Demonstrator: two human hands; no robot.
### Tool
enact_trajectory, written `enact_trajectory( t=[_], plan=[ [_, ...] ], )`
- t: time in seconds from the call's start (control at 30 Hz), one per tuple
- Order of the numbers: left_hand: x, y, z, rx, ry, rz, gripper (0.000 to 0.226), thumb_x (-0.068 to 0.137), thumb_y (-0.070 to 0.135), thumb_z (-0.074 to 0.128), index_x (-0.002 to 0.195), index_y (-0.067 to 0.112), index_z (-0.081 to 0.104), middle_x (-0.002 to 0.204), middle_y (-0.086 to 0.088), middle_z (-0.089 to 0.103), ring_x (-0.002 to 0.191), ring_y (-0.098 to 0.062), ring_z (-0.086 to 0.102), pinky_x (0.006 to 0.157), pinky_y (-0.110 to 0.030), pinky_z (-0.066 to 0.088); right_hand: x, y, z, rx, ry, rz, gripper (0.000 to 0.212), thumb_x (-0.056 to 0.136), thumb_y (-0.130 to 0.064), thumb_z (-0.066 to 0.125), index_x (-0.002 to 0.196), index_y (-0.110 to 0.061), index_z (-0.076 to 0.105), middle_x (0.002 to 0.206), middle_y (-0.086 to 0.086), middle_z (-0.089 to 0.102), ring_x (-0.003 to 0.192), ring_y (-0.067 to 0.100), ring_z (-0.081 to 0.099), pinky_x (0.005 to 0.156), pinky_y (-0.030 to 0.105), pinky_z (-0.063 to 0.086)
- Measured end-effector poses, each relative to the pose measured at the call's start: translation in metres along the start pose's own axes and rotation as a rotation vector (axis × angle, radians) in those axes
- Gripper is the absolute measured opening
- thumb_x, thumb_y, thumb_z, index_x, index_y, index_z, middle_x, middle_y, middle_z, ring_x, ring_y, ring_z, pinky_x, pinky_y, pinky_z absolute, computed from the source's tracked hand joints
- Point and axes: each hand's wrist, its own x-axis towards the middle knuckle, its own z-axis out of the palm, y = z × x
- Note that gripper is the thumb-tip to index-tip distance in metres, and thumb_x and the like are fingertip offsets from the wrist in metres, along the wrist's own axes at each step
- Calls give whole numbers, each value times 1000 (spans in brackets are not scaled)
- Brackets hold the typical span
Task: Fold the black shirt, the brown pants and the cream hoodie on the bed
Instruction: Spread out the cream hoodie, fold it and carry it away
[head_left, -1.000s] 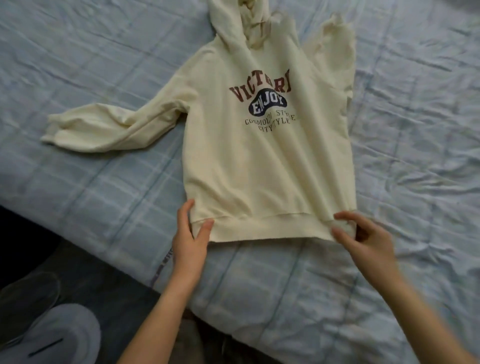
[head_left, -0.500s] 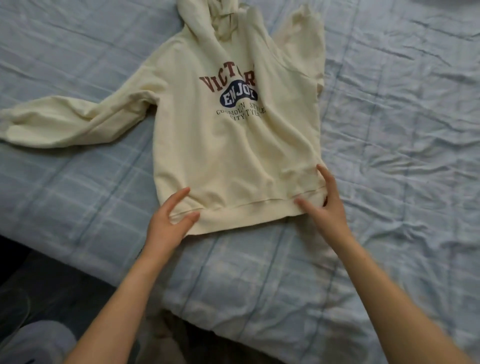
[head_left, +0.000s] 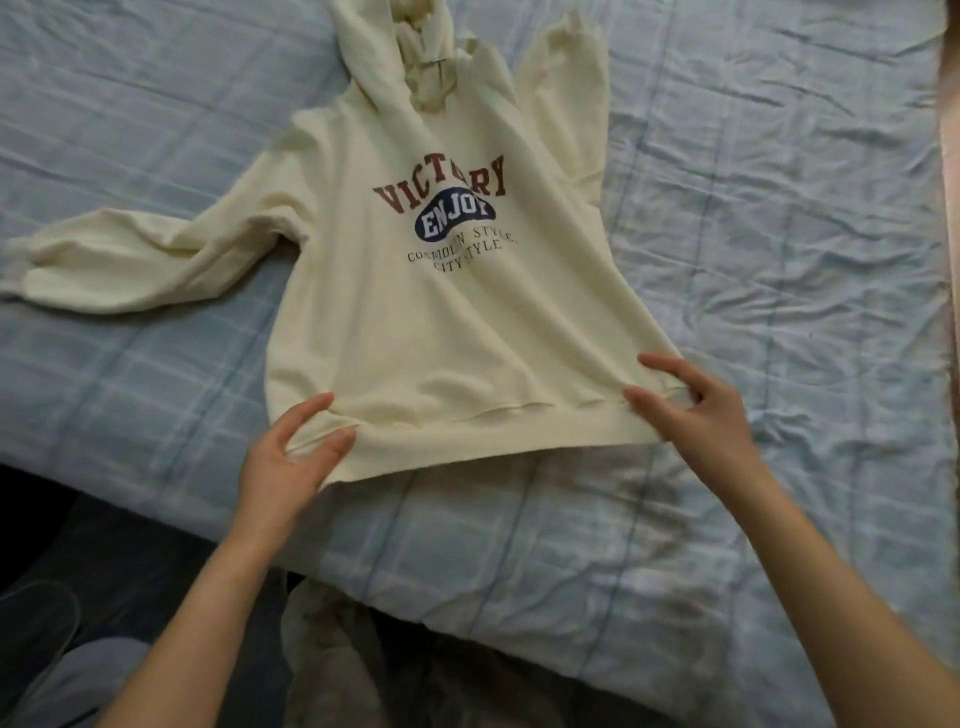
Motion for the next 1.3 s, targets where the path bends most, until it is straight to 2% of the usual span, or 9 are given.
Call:
enact_trajectory(
  t=[0.17,0.27,0.37,0.5,0.67,0.8,1.0,1.17,1.3],
  plan=[
    [-34,-42,4,198,-167,-130,63,75,21,82,126,47,55,124,2,61,120,-13,56,97,-27,44,-39,48,7,-192,-38,69,42,73,-24,85,112,-27,69,116,-4,69,99,-3,60,83,7,41],
    [-35,-48,11,570,-213,-155,71,75,46,76,137,52,43,124,-16,48,116,-37,48,99,-42,43,-38,59,26,-411,-158,136,53,80,-25,80,129,-19,61,130,17,55,118,32,54,101,33,42],
    [-31,-25,24,966,69,108,72,68,55,73,135,42,50,128,-21,37,113,-39,36,93,-55,38,-24,38,39,-755,126,-84,54,84,-39,72,133,-19,59,135,28,42,125,46,41,105,52,37],
    [-5,7,67,933,43,586,64,89,47,42,149,31,33,158,-19,21,145,-37,21,114,-54,17,-12,-3,101,-726,114,-529,55,94,-35,48,146,-18,47,150,20,41,140,38,36,114,53,30],
    [53,-17,99,1024,-215,626,61,95,47,29,153,26,25,160,-10,21,149,-29,15,119,-49,11,21,15,173,-836,-145,-482,57,101,-44,28,155,-29,25,161,-1,26,151,24,17,120,51,14],
    [66,-39,101,1018,-226,666,62,95,48,32,153,26,26,160,-11,21,149,-28,15,119,-49,11,31,38,182,-898,-188,-435,57,100,-48,22,156,-34,21,162,-4,24,151,23,16,120,51,14],
    [68,-5,86,809,-280,627,56,90,40,39,143,23,47,148,-12,44,135,-30,44,109,-43,36,24,-6,177,-890,-193,-357,61,95,-47,27,151,-26,38,157,2,36,147,29,26,116,55,21],
    [130,26,6,495,-34,743,37,91,17,48,123,7,63,124,-12,62,111,-28,58,97,-38,46,43,-89,223,-678,-103,-454,55,97,-36,37,149,-19,41,155,4,39,148,26,26,117,52,23],
    [197,18,-80,484,291,575,34,88,3,55,120,2,64,117,-18,63,105,-36,58,95,-45,45,70,-156,296,-557,-127,-540,53,98,-27,44,149,-16,40,155,6,39,148,26,25,118,54,22]
  ],
)
